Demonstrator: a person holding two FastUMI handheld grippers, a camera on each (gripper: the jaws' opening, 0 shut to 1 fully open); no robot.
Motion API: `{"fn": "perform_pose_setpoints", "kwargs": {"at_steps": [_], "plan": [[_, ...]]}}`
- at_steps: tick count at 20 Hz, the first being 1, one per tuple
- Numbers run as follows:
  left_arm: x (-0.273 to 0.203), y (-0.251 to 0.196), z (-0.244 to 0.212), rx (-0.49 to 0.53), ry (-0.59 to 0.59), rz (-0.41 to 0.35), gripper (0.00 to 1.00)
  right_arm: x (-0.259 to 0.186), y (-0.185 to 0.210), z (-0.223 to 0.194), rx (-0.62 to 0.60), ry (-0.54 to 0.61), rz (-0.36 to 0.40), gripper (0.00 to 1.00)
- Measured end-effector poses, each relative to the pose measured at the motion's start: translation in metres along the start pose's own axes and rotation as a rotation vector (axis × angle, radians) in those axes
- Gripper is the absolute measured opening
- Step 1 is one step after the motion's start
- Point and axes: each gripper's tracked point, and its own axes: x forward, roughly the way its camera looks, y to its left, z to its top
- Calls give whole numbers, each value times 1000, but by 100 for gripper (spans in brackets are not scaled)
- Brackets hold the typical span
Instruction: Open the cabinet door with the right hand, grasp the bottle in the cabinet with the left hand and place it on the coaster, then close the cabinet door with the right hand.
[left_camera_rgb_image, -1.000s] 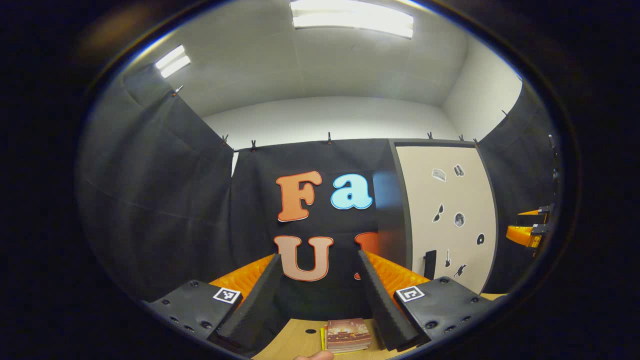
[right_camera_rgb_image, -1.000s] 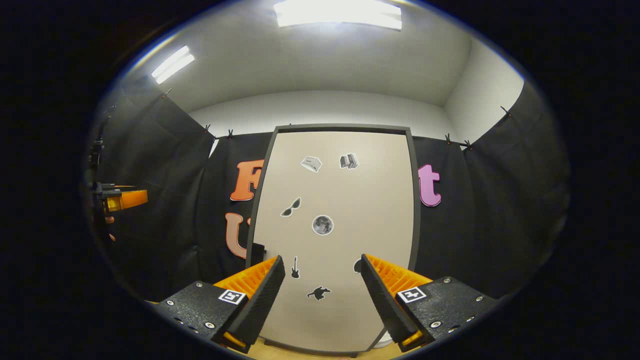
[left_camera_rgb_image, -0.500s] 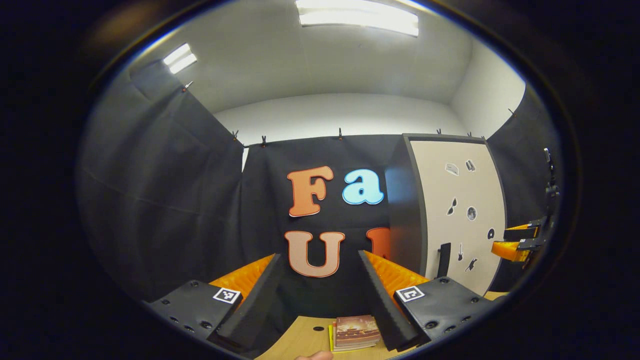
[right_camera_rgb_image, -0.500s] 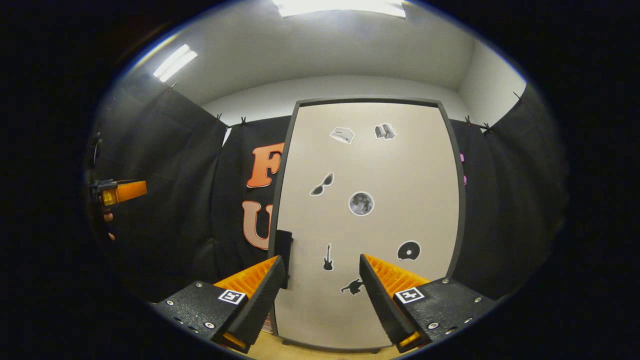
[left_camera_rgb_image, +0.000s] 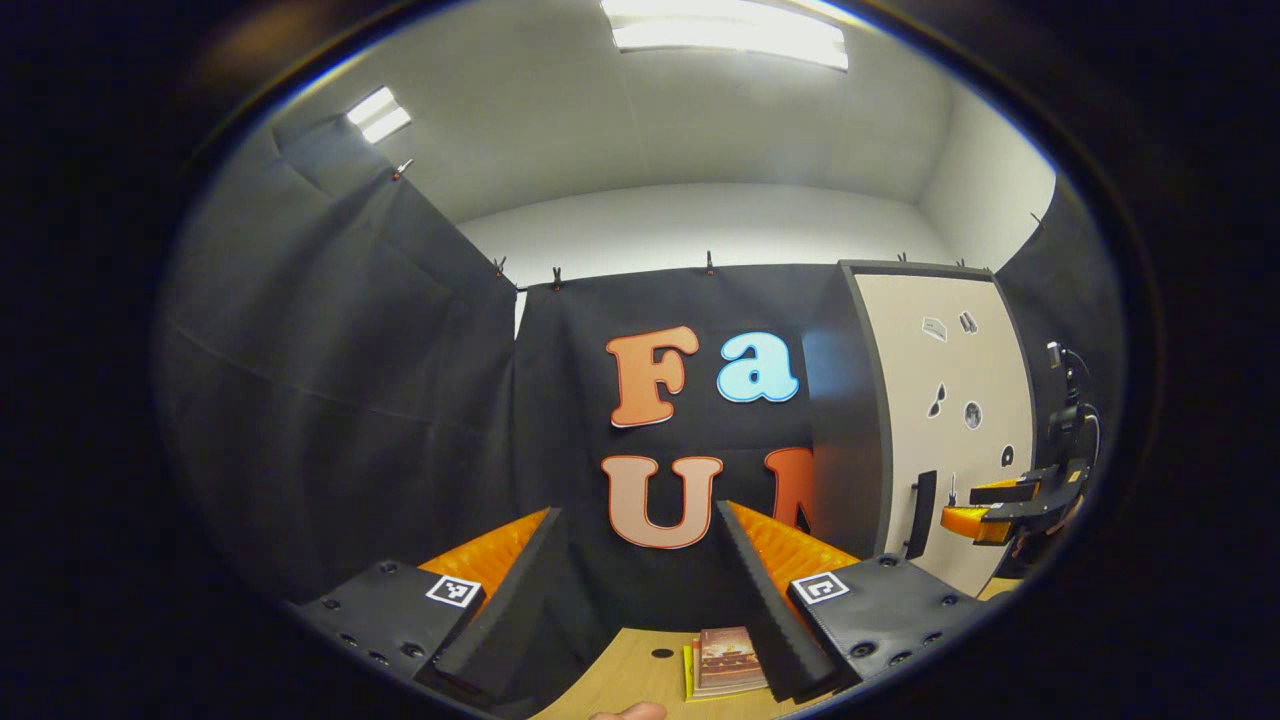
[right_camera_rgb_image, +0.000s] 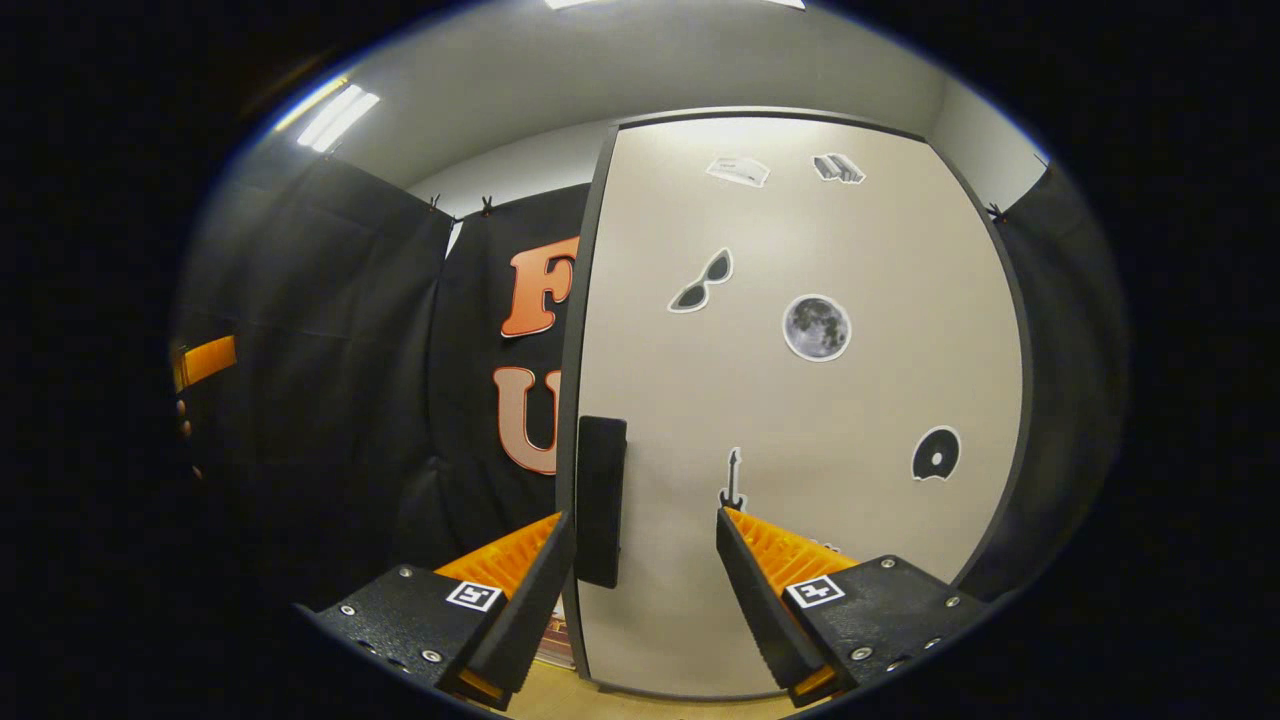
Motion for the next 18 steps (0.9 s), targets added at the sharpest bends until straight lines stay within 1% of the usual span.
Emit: {"fn": "perform_pose_setpoints", "kwargs": {"at_steps": [3,5,7,8,9,10,11,12,13,14,15,16,17,18], "plan": [[0,17,-5,6,3,31,97,18,15,-9,14,22,14,86],[-2,27,-7,8,3,54,97,29,21,-11,4,29,-4,85],[-2,31,-12,7,12,60,96,37,28,-12,8,38,-16,85],[-2,32,-13,4,17,60,99,41,32,-11,13,43,-14,86],[-2,33,-15,-2,19,62,97,45,33,-12,23,50,-24,80],[-1,35,-17,-6,24,64,97,48,35,-14,33,59,-34,76],[0,35,-20,-10,29,68,97,51,32,-15,39,70,-61,71],[1,35,-23,-11,37,71,97,54,29,-17,44,78,-81,69],[2,37,-25,-13,44,74,97,57,27,-21,56,94,-102,64],[2,37,-28,-12,53,76,97,56,25,-19,62,83,-122,62],[2,37,-31,-13,61,79,97,57,21,-19,67,93,-141,54],[3,37,-34,-11,70,81,97,56,19,-18,75,96,-160,50],[4,37,-36,-10,79,83,97,55,18,-19,83,104,-166,42],[3,38,-37,-11,87,85,100,56,19,-20,81,106,-165,37]]}}
